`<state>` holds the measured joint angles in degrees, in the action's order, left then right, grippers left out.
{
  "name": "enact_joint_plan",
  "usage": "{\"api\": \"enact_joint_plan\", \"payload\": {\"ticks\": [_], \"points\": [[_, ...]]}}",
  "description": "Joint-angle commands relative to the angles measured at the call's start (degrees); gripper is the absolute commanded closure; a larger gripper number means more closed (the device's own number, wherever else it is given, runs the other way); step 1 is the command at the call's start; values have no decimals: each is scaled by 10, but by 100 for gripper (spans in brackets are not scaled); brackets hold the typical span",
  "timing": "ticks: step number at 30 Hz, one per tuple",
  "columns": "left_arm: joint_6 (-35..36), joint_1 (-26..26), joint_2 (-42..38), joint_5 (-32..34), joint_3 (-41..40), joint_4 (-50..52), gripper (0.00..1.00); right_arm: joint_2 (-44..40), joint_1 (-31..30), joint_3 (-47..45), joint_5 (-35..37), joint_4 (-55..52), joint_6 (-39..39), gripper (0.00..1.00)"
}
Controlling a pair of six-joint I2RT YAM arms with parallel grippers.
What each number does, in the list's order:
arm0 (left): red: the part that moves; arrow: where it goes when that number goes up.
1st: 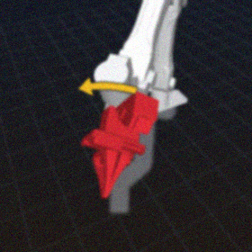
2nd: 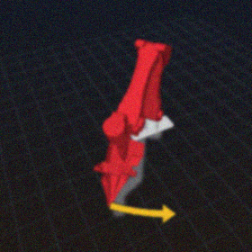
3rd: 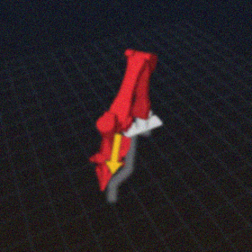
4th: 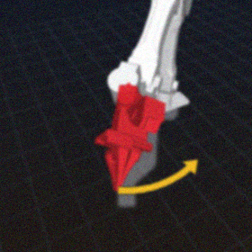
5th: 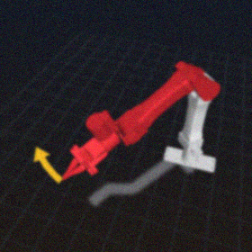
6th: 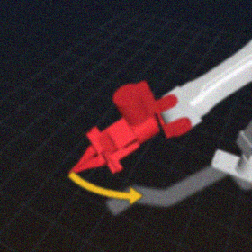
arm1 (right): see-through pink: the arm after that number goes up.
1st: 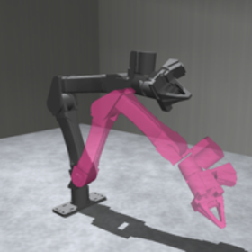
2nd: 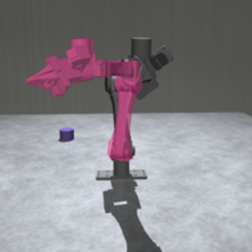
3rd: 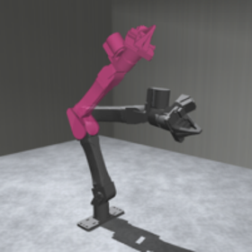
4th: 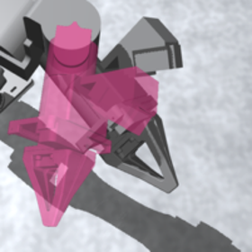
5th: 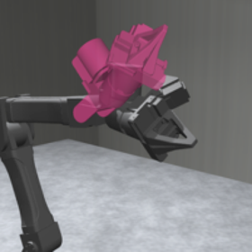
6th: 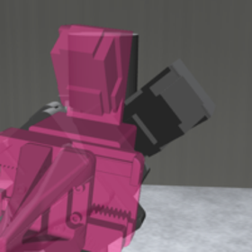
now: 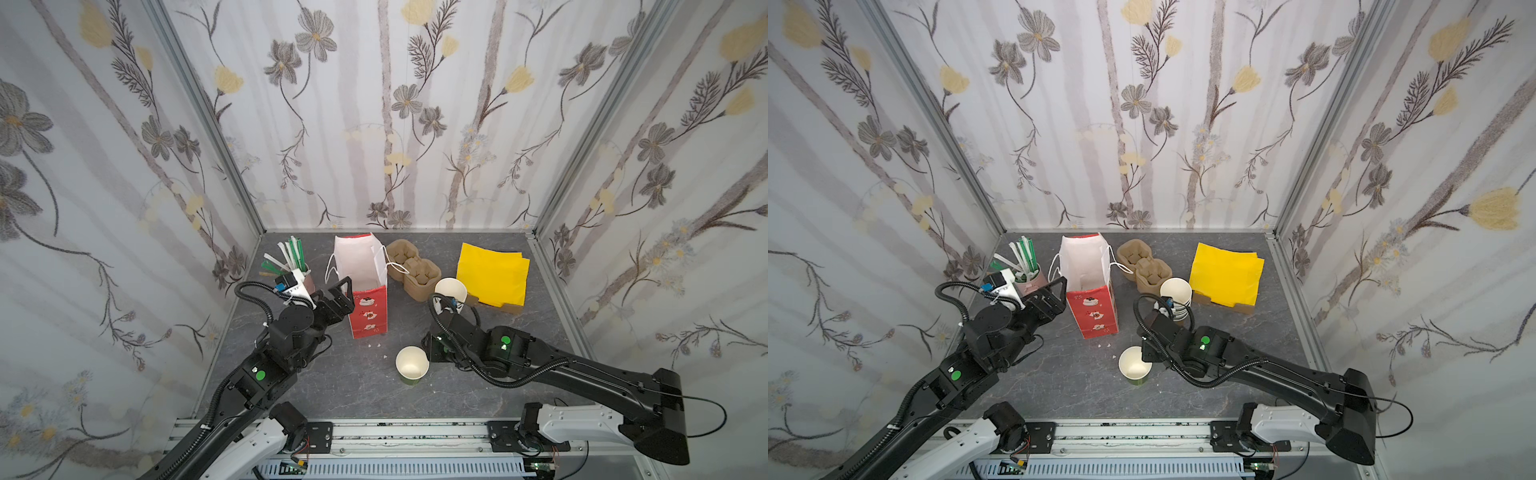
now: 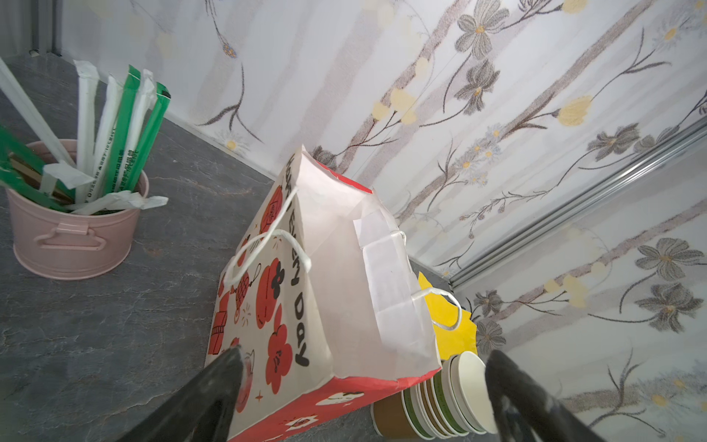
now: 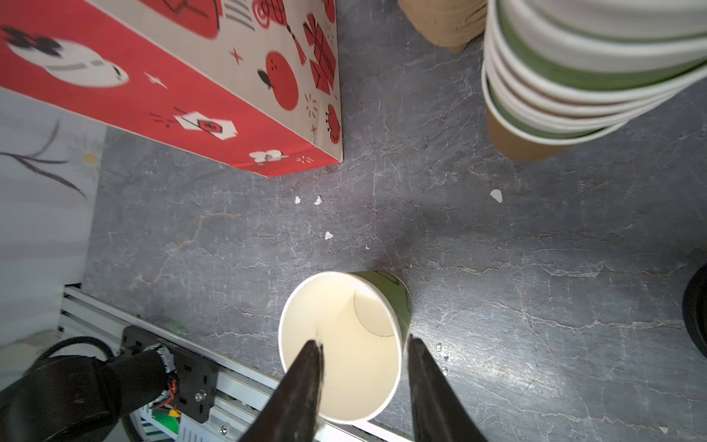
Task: Pack a coffee takeout order
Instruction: Place the coffee cup at the bottom-center of the table, then move the multiple cup lids to the middle-right of the table.
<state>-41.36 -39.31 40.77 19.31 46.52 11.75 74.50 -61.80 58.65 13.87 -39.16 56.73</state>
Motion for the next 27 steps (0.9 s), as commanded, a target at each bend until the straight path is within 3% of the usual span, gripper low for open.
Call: {"api": "enact_joint_plan", "payload": {"ticks": [1, 5, 11, 14, 16, 18, 23, 25, 27], "points": [[67, -2, 62, -81, 62, -26, 1, -44, 39, 10, 12, -25, 20, 60], [166, -36, 163, -144, 148, -27, 1, -92, 132, 6, -9, -73, 7, 60], [316, -130, 286, -189, 228, -38, 0, -125, 331, 12, -65, -146, -76, 53], [362, -174, 311, -169, 237, -57, 0, -123, 386, -10, -67, -186, -87, 54], [363, -191, 329, -151, 222, -86, 0, -127, 410, -36, -55, -214, -87, 52], [352, -197, 327, -140, 194, -128, 0, -135, 430, -63, -36, -221, -82, 39], [288, -205, 304, -72, 133, -174, 0, -109, 459, -99, 15, -213, -24, 26], [258, -207, 280, -41, 111, -172, 0, -101, 467, -120, 7, -192, -2, 16], [230, -209, 245, -11, 85, -172, 0, -109, 474, -150, -19, -142, 6, 13]]}}
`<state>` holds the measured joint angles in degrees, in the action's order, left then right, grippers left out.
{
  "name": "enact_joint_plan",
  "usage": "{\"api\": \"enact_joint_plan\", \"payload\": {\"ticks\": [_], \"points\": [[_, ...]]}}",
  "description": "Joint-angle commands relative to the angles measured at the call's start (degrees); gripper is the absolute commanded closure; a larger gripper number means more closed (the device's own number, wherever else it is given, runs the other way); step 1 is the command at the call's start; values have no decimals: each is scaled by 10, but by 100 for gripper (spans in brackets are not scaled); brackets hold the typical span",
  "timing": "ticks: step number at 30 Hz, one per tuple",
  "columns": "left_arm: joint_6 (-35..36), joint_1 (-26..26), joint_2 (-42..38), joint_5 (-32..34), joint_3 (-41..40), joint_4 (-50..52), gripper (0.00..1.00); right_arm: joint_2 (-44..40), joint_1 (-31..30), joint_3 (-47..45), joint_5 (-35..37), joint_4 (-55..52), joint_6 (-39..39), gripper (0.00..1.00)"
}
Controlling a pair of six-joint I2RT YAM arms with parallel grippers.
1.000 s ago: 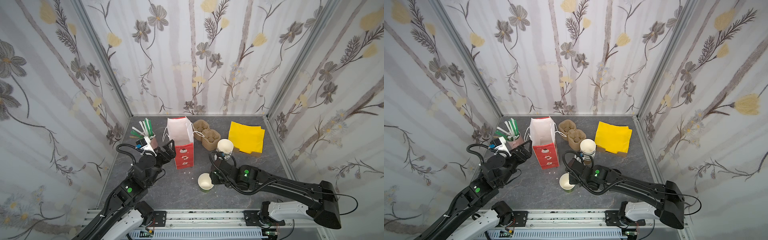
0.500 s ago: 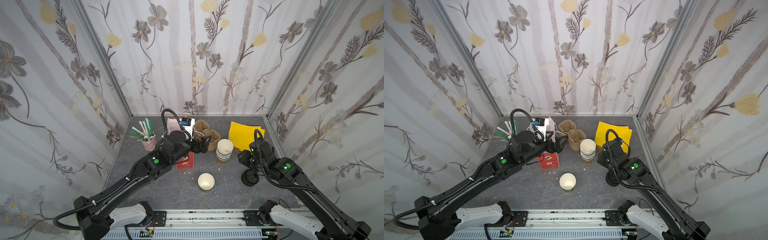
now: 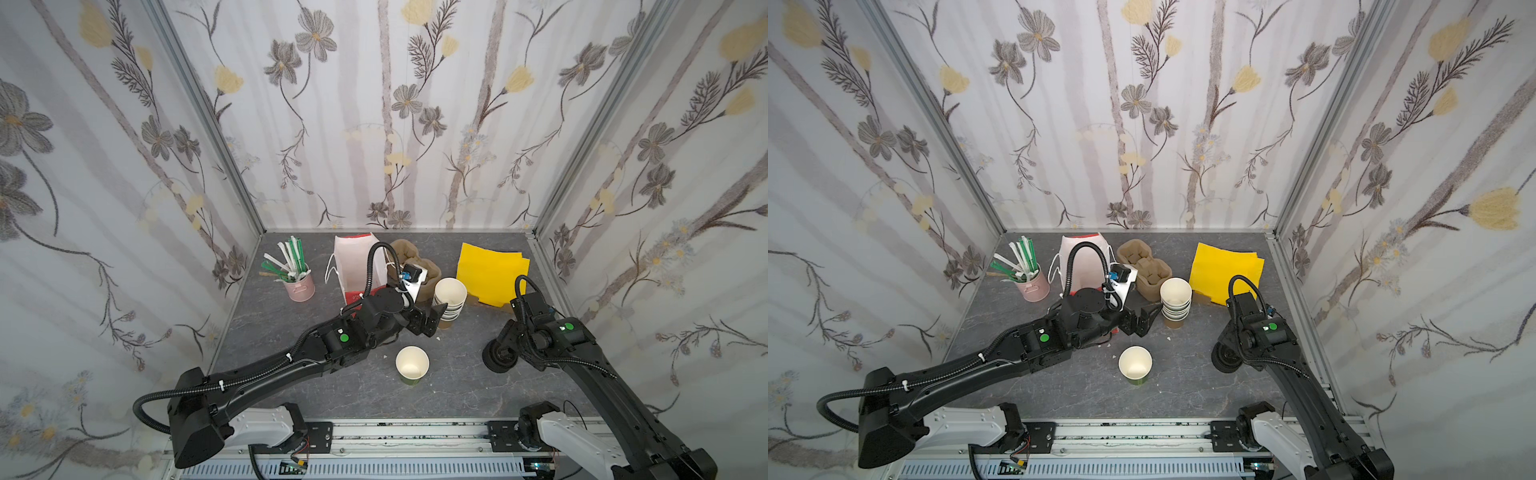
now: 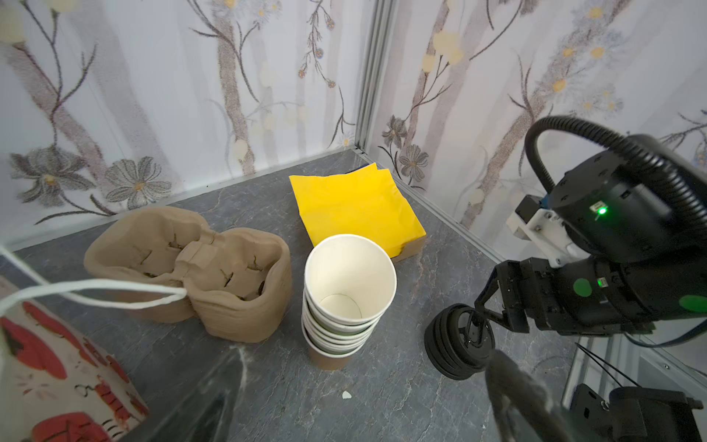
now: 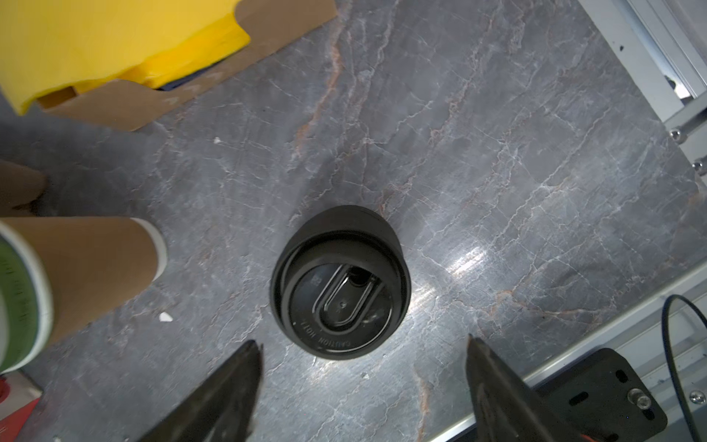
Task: Pack a coffee takeout order
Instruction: Move the multiple cup lids to the middle-right of the table.
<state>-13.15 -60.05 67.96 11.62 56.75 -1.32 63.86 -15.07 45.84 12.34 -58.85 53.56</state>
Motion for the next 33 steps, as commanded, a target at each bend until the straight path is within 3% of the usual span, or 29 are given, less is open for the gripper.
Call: {"api": "enact_joint_plan", "payload": {"ticks": [1, 2, 8, 17, 27, 33], "points": [[-65, -1, -46, 86, -33, -41, 0, -14, 8, -47, -19, 90, 42, 11], [-77, -1, -66, 105, -46, -41, 0, -23, 9, -61, -30, 115, 47, 4], [-132, 5, -171, 178, -117, -29, 0, -72, 21, -95, -52, 155, 63, 1], [-230, 13, -290, 178, -220, -16, 0, -116, 23, -145, -53, 180, 65, 7], [-253, 14, -367, 167, -287, -12, 0, -78, 26, -143, -67, 204, 62, 11], [-259, 13, -388, 165, -299, -8, 0, -66, 29, -149, -57, 192, 72, 8]]}}
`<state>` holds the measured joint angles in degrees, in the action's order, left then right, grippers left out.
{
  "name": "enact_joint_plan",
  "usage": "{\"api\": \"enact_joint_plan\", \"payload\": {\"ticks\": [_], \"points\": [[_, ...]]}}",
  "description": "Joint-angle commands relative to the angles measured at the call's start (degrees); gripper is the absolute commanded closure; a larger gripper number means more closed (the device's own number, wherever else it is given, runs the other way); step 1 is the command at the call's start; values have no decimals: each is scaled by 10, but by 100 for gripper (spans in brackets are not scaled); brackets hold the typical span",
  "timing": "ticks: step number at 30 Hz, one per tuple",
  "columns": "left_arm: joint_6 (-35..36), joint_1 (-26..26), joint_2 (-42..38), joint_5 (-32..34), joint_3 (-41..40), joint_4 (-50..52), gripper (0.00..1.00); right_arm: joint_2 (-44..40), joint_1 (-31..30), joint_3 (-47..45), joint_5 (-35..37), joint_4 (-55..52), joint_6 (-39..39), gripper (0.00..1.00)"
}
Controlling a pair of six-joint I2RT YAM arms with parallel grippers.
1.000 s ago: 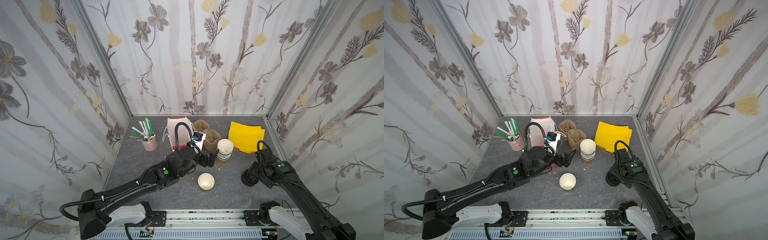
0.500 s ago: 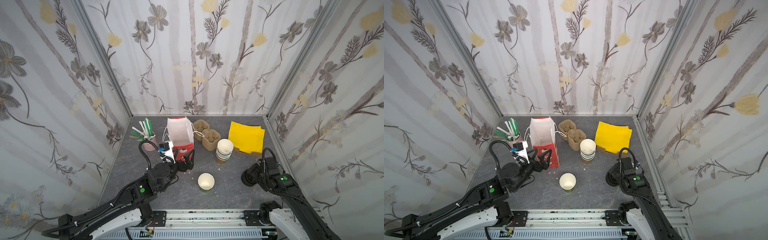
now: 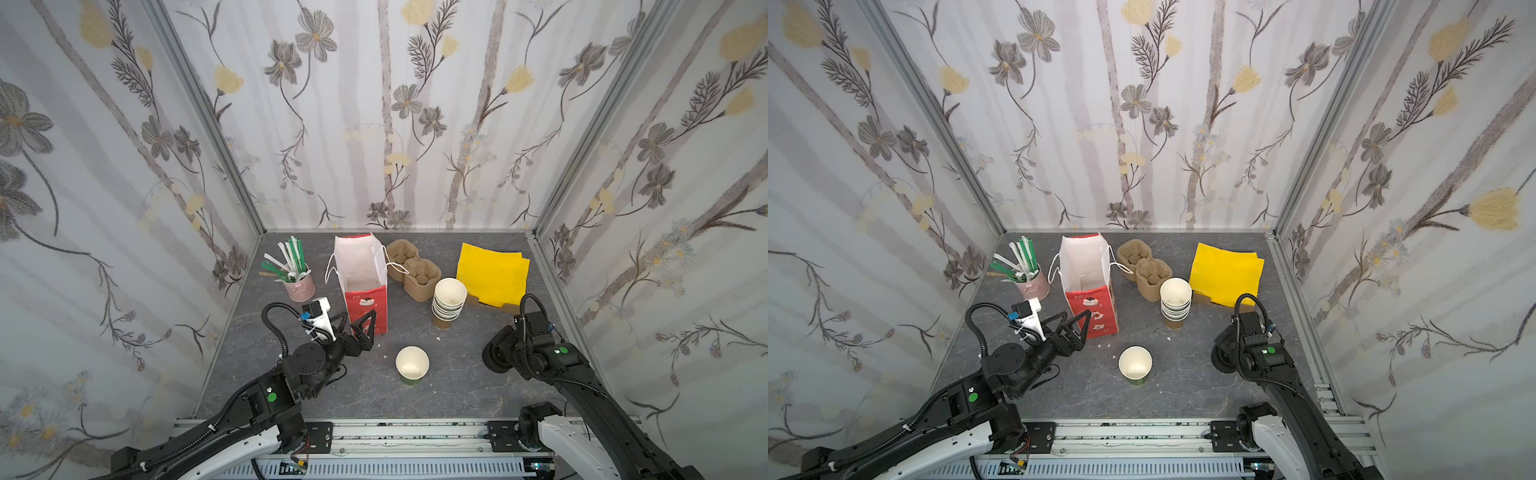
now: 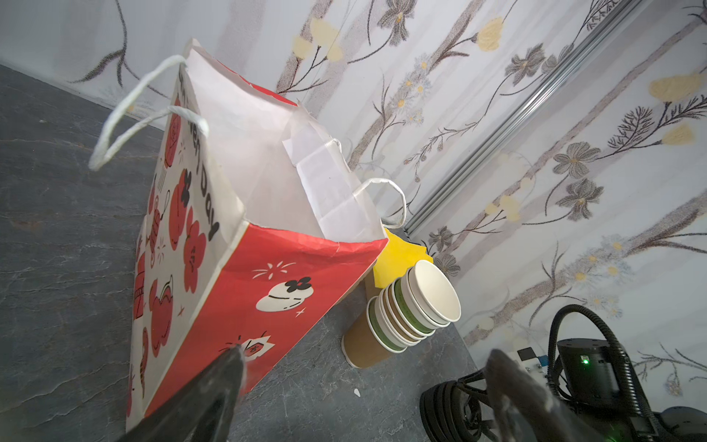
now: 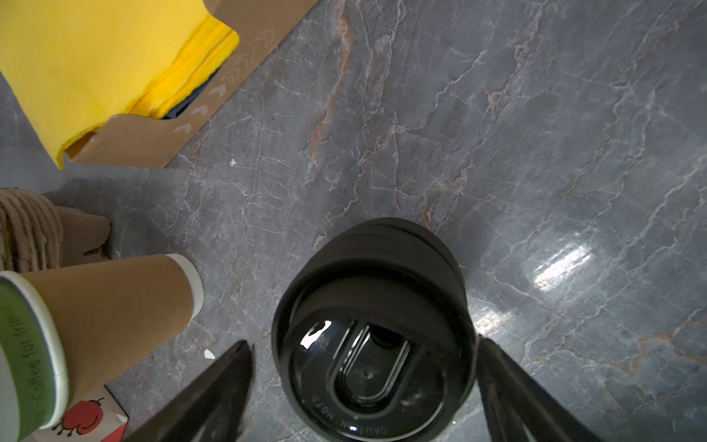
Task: Pack a coffee takeout order
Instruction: Move the multiple cup lids to the middle-right of the table.
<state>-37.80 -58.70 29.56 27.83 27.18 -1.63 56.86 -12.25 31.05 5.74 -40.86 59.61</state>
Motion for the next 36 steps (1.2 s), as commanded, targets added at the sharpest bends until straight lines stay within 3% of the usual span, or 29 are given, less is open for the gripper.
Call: {"api": "enact_joint_plan", "payload": {"ticks": [1, 12, 22, 36], "points": [[-11, 0, -5, 4, -3, -5, 0, 5, 1, -1, 6, 14, 11, 9], [-1, 0, -9, 7, -5, -2, 0, 41, 2, 12, -4, 18, 3, 20], [8, 1, -10, 18, -10, -1, 0, 87, -4, 51, -14, -17, -80, 25], [16, 2, -16, 13, -13, -1, 0, 157, -97, 93, 7, -28, -98, 26]]}}
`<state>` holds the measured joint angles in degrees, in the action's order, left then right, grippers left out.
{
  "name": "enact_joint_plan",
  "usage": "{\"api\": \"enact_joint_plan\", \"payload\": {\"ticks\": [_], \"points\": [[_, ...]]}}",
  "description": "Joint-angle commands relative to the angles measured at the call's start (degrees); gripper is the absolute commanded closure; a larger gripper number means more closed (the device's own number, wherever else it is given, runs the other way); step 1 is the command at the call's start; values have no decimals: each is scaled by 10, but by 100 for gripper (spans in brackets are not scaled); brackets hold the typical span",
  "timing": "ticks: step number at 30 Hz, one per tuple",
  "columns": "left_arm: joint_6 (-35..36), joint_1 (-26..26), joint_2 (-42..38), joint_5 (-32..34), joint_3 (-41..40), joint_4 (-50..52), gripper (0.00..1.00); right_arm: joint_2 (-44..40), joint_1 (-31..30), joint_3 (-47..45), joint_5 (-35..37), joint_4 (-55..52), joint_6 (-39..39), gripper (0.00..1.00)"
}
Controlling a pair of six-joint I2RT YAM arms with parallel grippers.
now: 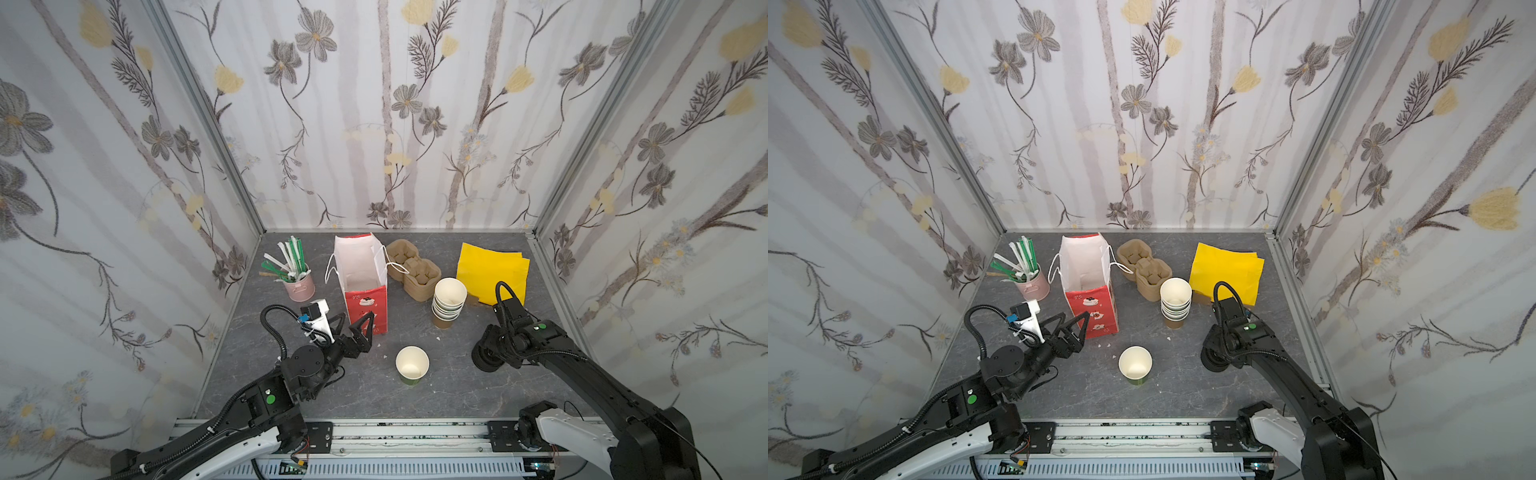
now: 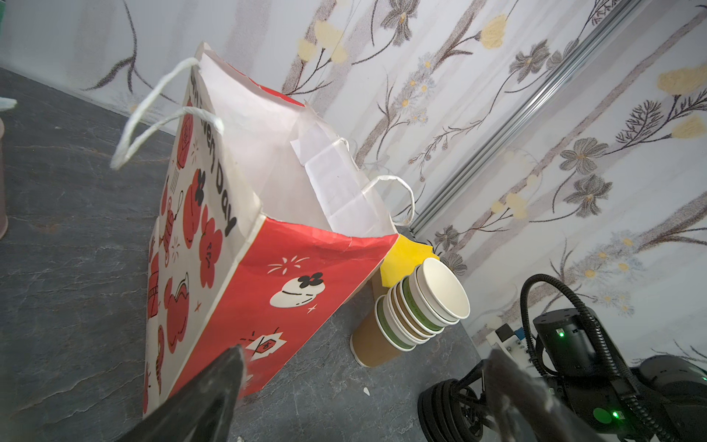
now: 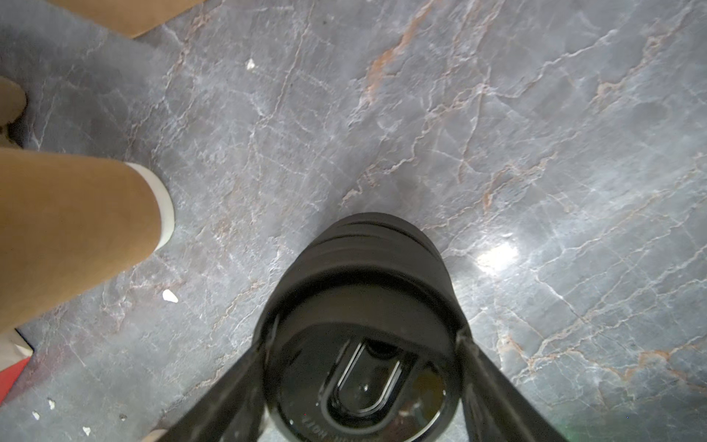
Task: Pack a coffee takeout order
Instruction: Move the multiple cup lids to the middle-right of the table.
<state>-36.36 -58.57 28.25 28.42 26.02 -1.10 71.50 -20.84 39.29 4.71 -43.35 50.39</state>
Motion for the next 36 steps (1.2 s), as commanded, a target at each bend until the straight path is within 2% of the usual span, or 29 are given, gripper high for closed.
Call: {"api": "enact_joint_plan", "payload": {"ticks": [1, 11, 15, 22, 25, 30, 36], "points": [[1, 0, -4, 7, -3, -7, 0, 15, -16, 13, 20, -3, -9, 26], [2, 0, -7, 4, -4, -6, 0, 19, -35, 25, 26, -8, -23, 18], [2, 1, -6, 4, -3, -6, 0, 9, -34, 31, 47, -23, -22, 11], [5, 0, 3, 0, 4, -6, 0, -38, -9, 25, 56, -28, 9, 12], [5, 0, 7, -2, 5, -6, 0, -69, 13, 18, 36, -24, 24, 11], [5, 0, 13, -4, 10, -6, 0, -125, 42, -6, -18, -16, 98, 9], [2, 1, 15, -7, 9, -6, 0, -152, 46, -56, -87, 37, 140, 9]]}}
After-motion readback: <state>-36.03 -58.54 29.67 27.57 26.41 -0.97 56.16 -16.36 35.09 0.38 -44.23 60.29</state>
